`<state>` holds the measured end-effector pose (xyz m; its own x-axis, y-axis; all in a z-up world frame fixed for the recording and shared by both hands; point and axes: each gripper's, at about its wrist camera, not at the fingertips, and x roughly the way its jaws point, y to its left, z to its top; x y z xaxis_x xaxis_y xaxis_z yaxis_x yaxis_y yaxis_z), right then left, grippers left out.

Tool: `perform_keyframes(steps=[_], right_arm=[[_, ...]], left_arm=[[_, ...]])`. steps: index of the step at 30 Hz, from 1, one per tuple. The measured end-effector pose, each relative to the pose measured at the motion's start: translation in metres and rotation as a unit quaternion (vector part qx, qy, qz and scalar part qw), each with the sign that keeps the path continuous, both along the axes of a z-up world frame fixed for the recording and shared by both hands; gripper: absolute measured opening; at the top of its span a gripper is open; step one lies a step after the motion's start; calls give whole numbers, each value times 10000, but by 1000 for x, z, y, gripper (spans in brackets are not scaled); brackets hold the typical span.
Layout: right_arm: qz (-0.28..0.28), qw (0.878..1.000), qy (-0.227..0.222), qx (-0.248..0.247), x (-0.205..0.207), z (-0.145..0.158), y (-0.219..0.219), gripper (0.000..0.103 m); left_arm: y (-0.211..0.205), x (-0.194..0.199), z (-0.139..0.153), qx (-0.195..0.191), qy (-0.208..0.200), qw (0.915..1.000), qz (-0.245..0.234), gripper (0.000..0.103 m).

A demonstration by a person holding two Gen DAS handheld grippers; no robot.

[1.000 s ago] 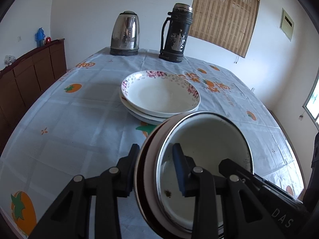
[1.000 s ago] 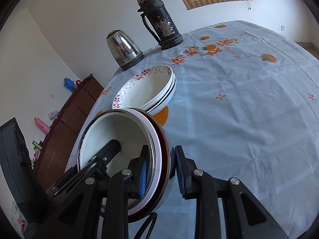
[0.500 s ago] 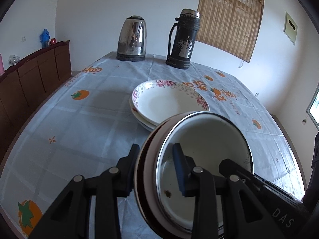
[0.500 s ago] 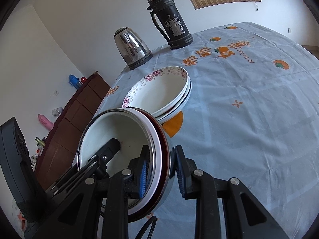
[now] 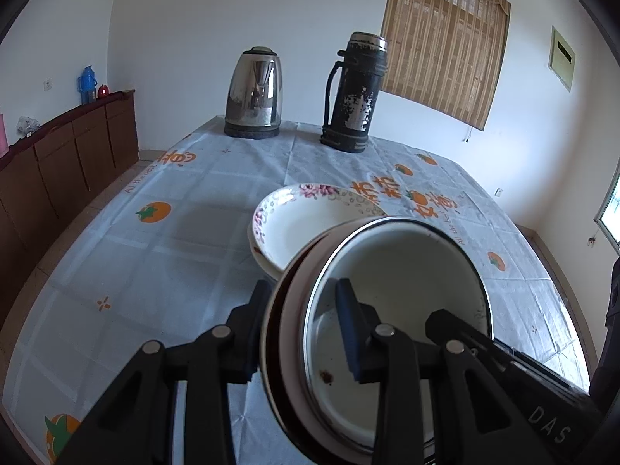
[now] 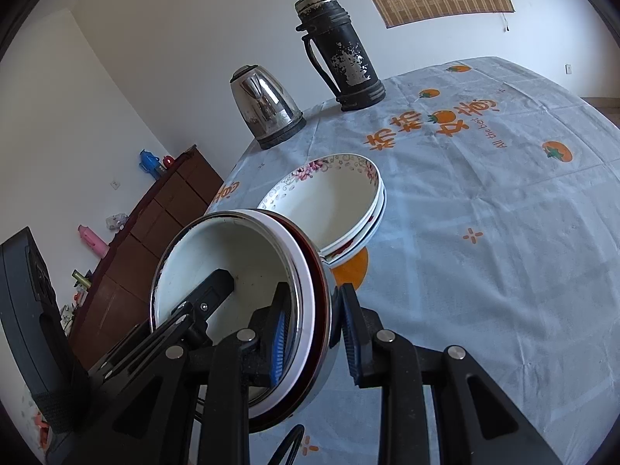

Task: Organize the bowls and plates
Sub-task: 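Lift the steel bowl stack and carry it over the floral plate stack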

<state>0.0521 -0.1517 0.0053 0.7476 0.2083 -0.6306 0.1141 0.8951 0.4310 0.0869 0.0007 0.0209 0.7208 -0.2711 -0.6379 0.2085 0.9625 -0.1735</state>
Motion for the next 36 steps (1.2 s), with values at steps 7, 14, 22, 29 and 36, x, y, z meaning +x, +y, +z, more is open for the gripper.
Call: perform_keyframes(steps=[7, 14, 22, 29, 36], right_arm=[[-50, 9999, -163, -22, 13, 15, -7, 28], [-177, 9994, -295, -68, 34, 28, -17, 28], [-349, 9988, -287, -163, 63, 32, -29, 28], [-437, 9987, -165, -205, 84, 26, -34, 28], [-486, 9985, -42, -257, 101, 20, -35, 28]], left_arm=[[-7, 15, 15, -20, -154, 9999, -39, 33], [-20, 38, 27, -60, -269, 9996, -110, 33], [-31, 69, 23, -173, -181, 9995, -190, 33], [-35, 88, 15, -226, -7, 9996, -175, 33], [-40, 105, 6, -209, 133, 9996, -146, 33]])
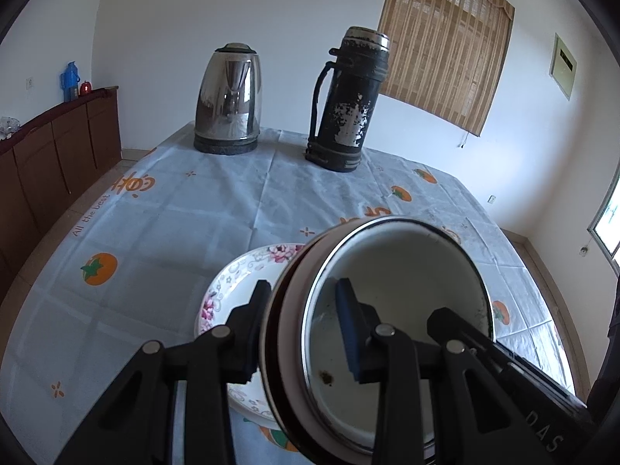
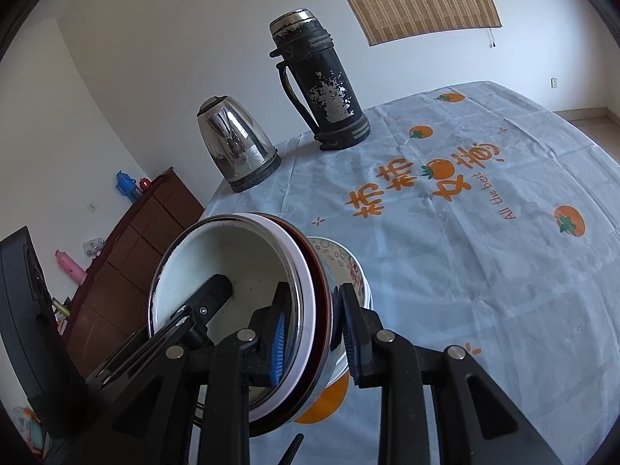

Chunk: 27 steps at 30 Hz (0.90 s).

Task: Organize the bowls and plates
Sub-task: 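Lift the steel bowl stack and carry it over the floral plate stack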

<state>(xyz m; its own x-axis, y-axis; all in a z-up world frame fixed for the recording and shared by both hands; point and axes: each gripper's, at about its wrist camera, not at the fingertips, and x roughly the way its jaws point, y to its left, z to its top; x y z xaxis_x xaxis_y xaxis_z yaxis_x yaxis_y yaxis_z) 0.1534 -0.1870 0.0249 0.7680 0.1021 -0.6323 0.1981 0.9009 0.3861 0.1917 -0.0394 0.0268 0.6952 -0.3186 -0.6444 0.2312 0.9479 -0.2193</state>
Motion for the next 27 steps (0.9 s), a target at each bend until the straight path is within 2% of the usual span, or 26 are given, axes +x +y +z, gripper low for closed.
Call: perform_keyframes(steps=[27], right_arm=[[53, 9982, 593, -69, 43, -32, -4, 28]], left_arm=[[-5, 38, -38, 48, 600, 9982, 67, 33]])
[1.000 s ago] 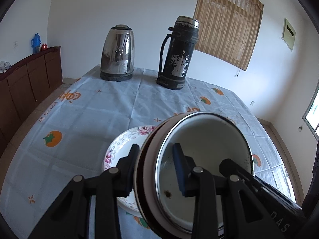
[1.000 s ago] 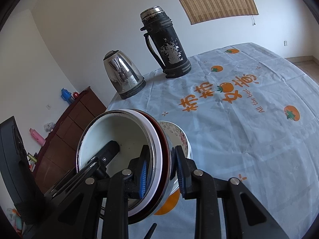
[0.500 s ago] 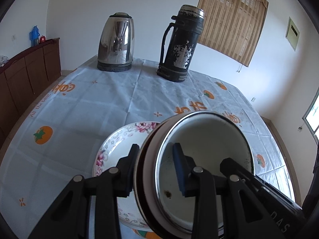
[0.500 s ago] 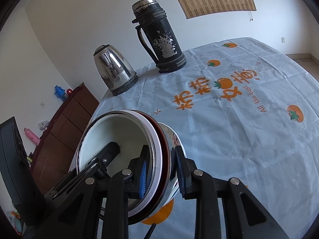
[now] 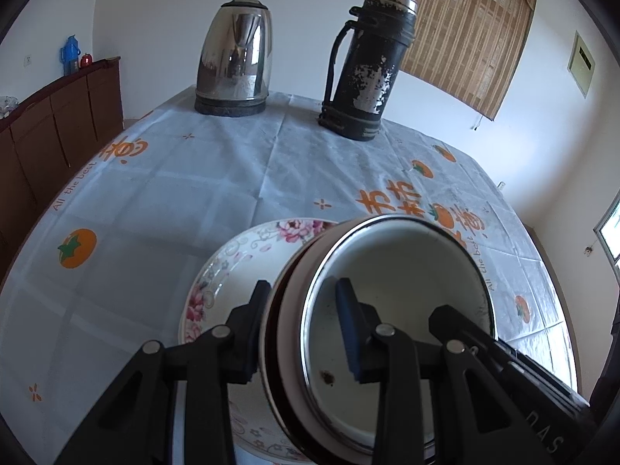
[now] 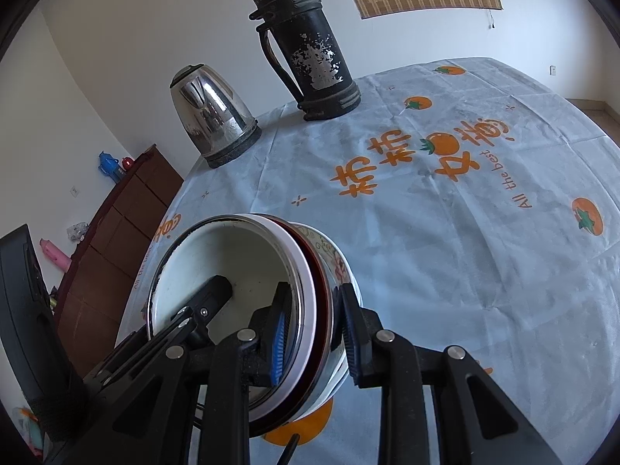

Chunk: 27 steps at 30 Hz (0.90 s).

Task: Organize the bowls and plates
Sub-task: 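Lift the steel bowl stack and carry it over the floral plate stack, then lower the steel bowl stack onto the floral plates and open both grippers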

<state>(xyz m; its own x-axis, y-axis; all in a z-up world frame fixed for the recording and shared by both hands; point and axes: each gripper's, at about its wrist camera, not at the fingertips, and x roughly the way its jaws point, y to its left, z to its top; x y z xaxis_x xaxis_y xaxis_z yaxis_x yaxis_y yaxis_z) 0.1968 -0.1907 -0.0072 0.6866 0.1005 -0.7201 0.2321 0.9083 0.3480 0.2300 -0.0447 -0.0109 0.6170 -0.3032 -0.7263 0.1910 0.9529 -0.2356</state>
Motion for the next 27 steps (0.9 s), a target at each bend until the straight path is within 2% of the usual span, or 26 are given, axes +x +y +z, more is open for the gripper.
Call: perform_keyframes(steps=[9, 27], right_arm=[[-27, 9999, 141, -86, 8, -8, 2, 27], [144, 9996, 111, -212, 18, -9, 13, 27]], left_arm=[[1, 9, -12, -59, 245, 9997, 8, 33], [13, 13, -17, -68, 314, 9993, 215, 33]])
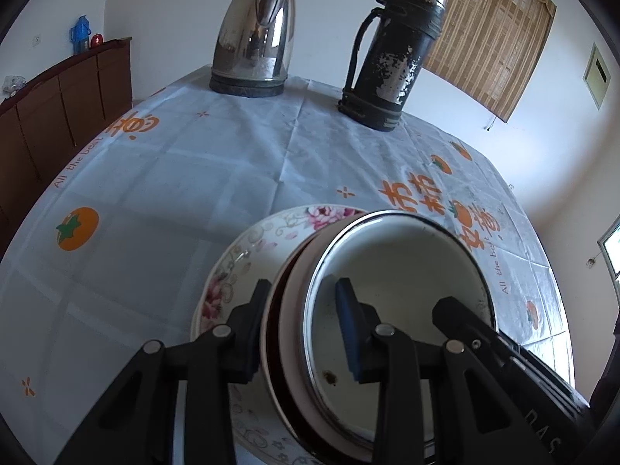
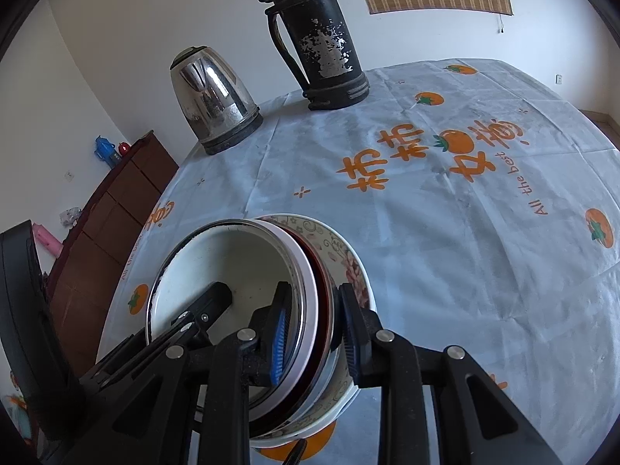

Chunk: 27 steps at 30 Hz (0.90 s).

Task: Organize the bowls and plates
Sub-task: 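Lower the steel bowl stack onto the floral plates and open both grippers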

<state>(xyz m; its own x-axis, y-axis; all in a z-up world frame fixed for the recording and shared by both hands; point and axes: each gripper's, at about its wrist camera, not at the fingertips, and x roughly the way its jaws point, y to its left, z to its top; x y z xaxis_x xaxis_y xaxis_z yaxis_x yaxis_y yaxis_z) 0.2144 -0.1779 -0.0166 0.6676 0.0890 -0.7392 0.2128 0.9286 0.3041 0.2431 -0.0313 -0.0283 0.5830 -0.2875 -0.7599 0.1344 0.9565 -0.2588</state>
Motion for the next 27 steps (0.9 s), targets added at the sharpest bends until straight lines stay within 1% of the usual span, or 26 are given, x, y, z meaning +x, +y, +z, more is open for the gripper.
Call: perform_keyframes(steps=[4, 8, 10, 12, 15, 17, 18, 20, 21, 22, 24, 27], right_arm=[[57, 9999, -43, -75, 2, -1, 4, 27], [75, 9998, -185, -49, 3, -4, 5, 28], [91, 9997, -214, 58, 5, -6, 4, 28], [102, 9994, -260, 209, 5, -10, 1, 31], [152, 9990, -355, 232, 6, -13, 2, 31], [150, 9988, -408, 209, 4, -12, 3, 31], [142, 9986, -461, 220, 3, -11, 2, 32], [125, 9978, -602, 243, -1, -8, 1, 32], [113, 9974, -682, 221, -3, -5, 1, 32], [107, 9970, -750, 173, -5, -3, 1, 32], [83, 9962, -865, 8, -7, 1, 3, 35], [17, 9936, -1106, -213, -14, 6, 6, 37]], left_arm=[[3, 0, 1, 41, 8, 10000, 53, 35], [6, -1, 1, 74, 4, 9999, 120, 36], [10, 0, 0, 34, 53, 9998, 202, 44], [13, 0, 0, 4, 53, 9997, 220, 45], [11, -3, 4, 225, -85, 9994, 248, 45], [10, -6, 7, 286, -173, 9991, 251, 45], [10, -7, 9, 281, -207, 9991, 246, 46], [12, -9, 13, 286, -271, 9987, 322, 56], [13, -10, 14, 316, -303, 9983, 375, 62], [15, -10, 16, 346, -342, 9980, 404, 65], [15, -10, 18, 403, -416, 9974, 421, 65], [15, -15, 23, 527, -616, 9956, 479, 70]])
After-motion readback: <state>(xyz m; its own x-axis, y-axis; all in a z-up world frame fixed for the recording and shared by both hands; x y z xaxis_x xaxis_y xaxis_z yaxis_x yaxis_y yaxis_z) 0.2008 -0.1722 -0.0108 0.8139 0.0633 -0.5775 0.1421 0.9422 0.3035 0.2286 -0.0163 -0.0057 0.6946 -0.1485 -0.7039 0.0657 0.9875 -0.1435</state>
